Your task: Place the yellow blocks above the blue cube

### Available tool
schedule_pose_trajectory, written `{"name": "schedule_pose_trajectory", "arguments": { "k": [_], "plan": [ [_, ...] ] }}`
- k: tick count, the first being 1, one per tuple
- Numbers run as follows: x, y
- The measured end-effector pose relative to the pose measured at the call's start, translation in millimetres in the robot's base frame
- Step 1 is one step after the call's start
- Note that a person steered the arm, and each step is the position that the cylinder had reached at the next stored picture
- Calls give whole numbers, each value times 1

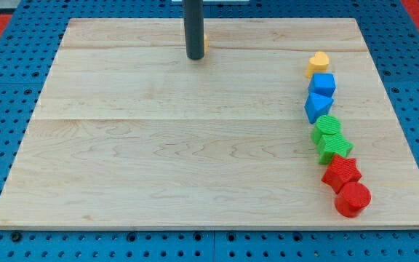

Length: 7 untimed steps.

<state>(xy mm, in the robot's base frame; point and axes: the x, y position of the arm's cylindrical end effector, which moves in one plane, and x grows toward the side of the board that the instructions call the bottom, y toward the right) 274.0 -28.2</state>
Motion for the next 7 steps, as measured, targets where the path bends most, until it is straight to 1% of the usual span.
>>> {"name": "schedule_pose_trajectory", "arguments": {
  "k": [1,2,3,4,6,7],
  "plan": [
    [-3,-70],
    [-36,-84],
    [-30,-29],
    [-26,62],
    [-43,47],
    [-46,98]
  ]
}}
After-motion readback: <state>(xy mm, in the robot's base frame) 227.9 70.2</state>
